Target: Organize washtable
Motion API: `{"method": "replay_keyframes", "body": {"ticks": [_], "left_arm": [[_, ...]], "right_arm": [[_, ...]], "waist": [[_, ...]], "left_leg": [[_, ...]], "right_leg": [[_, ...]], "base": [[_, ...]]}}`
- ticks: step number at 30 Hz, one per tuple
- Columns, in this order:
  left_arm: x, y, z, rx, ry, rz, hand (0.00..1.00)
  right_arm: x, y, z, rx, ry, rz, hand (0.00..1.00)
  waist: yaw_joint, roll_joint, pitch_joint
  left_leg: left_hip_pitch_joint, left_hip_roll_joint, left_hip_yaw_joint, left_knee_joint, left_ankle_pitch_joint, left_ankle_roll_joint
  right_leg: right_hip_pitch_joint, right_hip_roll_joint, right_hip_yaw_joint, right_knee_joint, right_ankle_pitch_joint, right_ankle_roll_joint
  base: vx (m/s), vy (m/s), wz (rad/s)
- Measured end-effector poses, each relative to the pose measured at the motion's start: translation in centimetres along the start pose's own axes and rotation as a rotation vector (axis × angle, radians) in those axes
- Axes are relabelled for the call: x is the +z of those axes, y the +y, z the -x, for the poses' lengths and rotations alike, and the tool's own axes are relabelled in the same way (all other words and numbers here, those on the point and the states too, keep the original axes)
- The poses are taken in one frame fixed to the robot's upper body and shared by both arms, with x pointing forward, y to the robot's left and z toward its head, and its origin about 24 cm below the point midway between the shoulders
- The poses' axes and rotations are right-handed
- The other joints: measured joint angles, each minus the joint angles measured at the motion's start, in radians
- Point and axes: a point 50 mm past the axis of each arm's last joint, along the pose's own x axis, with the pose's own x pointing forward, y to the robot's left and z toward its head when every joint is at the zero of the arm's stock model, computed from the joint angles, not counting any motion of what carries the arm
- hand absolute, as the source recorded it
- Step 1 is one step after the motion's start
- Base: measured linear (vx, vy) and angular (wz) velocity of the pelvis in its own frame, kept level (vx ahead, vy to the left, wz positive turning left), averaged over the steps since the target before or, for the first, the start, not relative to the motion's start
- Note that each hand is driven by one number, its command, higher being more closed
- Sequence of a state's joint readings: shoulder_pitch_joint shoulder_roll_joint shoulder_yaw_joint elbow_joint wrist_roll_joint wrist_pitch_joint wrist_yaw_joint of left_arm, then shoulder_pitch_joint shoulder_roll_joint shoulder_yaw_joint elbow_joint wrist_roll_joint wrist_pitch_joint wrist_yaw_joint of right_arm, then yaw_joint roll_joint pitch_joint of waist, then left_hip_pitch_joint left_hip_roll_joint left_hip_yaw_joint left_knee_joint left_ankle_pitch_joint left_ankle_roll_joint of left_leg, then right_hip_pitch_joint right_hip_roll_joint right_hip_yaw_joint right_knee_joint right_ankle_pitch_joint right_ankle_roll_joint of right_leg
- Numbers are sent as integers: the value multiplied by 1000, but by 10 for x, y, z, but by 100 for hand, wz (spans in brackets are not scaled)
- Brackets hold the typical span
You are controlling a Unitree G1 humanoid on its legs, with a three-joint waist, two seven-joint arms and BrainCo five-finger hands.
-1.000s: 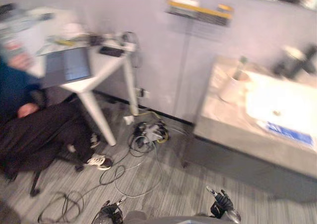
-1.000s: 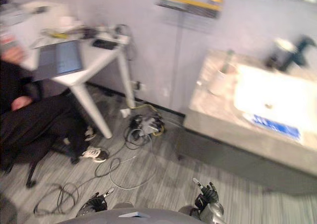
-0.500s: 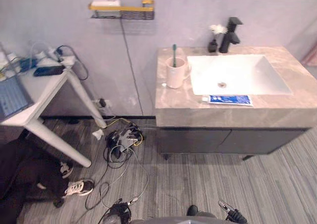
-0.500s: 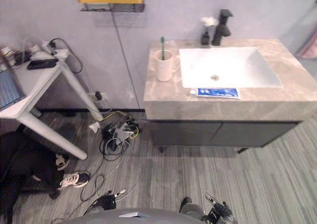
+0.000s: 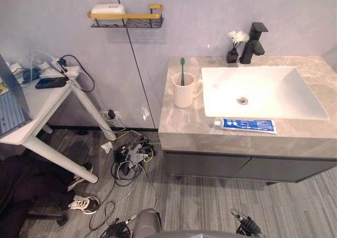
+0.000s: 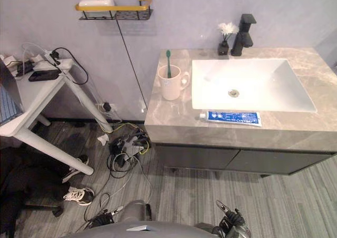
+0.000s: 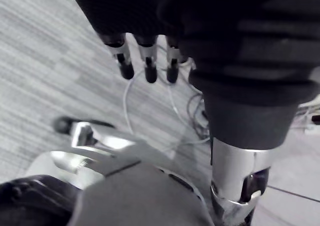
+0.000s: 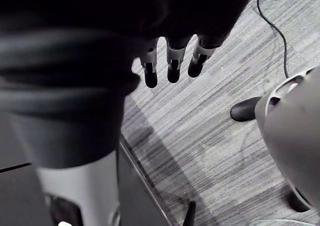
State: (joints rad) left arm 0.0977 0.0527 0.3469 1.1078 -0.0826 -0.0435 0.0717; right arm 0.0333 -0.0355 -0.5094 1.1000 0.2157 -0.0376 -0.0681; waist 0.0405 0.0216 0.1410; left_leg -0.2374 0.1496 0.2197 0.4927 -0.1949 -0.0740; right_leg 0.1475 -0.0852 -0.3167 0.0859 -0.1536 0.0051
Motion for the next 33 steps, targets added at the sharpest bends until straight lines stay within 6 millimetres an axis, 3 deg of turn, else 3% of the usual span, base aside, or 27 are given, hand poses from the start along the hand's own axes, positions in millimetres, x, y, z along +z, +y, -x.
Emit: {"method": "replay_keyframes", "body": {"ticks": [1, 2, 3, 4, 7, 14, 17, 18, 19, 20, 22, 24, 25, 27, 30, 33], "left_arm": [[-9, -1, 2, -1, 23, 5, 0], [-11, -3, 3, -4, 29, 18, 0], [-15, 0, 3, 5, 47, 32, 0], [-15, 7, 2, 20, 50, 22, 0], [-4, 11, 0, 24, 24, -5, 0], [-2, 9, -1, 11, 17, -55, 0], [0, 7, -1, -3, 9, -88, 0], [4, 7, -2, -7, 0, -117, 0], [5, 5, -2, -14, -3, -124, 0], [10, 4, -3, -16, -18, -127, 0], [12, 3, -3, -17, -22, -123, 0], [10, 3, -3, -13, -16, -109, 0], [7, 1, -2, -13, -7, -89, 0], [4, -1, -2, -15, 1, -68, 0], [5, 1, -2, -12, -1, -66, 0], [7, 2, -3, -10, -6, -70, 0]], "right_arm": [[0, -5, 0, -14, 1, -11, 0], [0, -6, 0, -16, -1, -11, 0], [-1, -4, 0, -13, 4, -11, 0], [-7, 0, 1, -3, 20, -9, 0], [-14, 3, 3, 3, 36, -15, 0], [-9, 8, 2, 22, 27, -4, 0], [-4, 10, 1, 32, 10, 7, 0], [-4, 8, 1, 25, 14, 11, 0], [-7, 6, 1, 20, 20, 8, 0], [-11, 3, 2, 10, 32, 3, 0], [-10, 1, 2, 5, 29, -5, 0], [-16, -3, 3, -8, 45, -11, 0], [-16, -10, 3, -28, 46, -25, 0], [-16, -20, 4, -66, 47, -68, 0], [-24, -21, 4, -71, 85, -75, 0], [-28, -29, 6, -96, 107, -103, 0]], "waist": [[0, 19, -7], [0, 30, -7], [10, 17, 1], [6, -11, -12], [1, -55, -31], [23, -47, -37], [22, -31, -15], [15, -34, -1], [9, -35, 4], [8, -47, 2], [7, -47, 3], [7, -48, 5], [3, -53, 1], [6, -28, -11], [18, -47, -10], [-2, -43, -11]], "left_leg": [[16, -18, 20, -162, 72, 17], [20, -20, 16, -189, 105, 41], [49, -34, 5, -190, 151, 61], [84, -69, 19, -239, 150, 63], [125, -127, 40, -340, 172, 83], [218, -131, 103, -438, 172, 86], [263, -105, 133, -454, 168, 91], [289, -100, 129, -453, 157, 105], [296, -99, 124, -450, 151, 107], [302, -99, 119, -447, 148, 106], [297, -97, 121, -445, 143, 98], [296, -98, 113, -433, 122, 83], [293, -89, 91, -443, 126, 64], [292, -74, 68, -489, 152, 25], [293, -77, 60, -535, 207, 6], [301, -70, -2, -588, 270, 0]], "right_leg": [[6, 8, 10, -4, -11, 20], [14, 15, 18, -1, -23, 34], [35, 3, 44, 19, -46, 50], [39, -30, 53, 31, -56, 65], [22, -71, 63, 37, -42, 77], [3, -74, 164, 66, 41, 69], [-123, -66, 212, 338, 44, 75], [-181, -74, 226, 490, 59, 105], [-196, -81, 224, 541, 58, 113], [-229, -102, 214, 596, 20, 94], [-257, -142, 183, 563, 5, 83], [-260, -179, 176, 462, 43, 75], [-230, -152, 185, 419, 38, 83], [-179, -112, 189, 292, 29, 92], [-114, -97, 150, 124, -6, 103], [-81, -71, 94, 69, -11, 99]], "base": [[-189, 160, -33], [7, 181, -49], [181, 162, -36], [221, 129, -26], [241, 113, 2], [175, 97, -30], [39, 46, -39], [-10, 15, -5], [-60, -24, 20], [-96, -30, 18], [-191, -10, 2], [-200, -44, 4], [-99, -133, 9], [5, -170, 7], [2, -201, -4], [-28, -146, 36]]}}
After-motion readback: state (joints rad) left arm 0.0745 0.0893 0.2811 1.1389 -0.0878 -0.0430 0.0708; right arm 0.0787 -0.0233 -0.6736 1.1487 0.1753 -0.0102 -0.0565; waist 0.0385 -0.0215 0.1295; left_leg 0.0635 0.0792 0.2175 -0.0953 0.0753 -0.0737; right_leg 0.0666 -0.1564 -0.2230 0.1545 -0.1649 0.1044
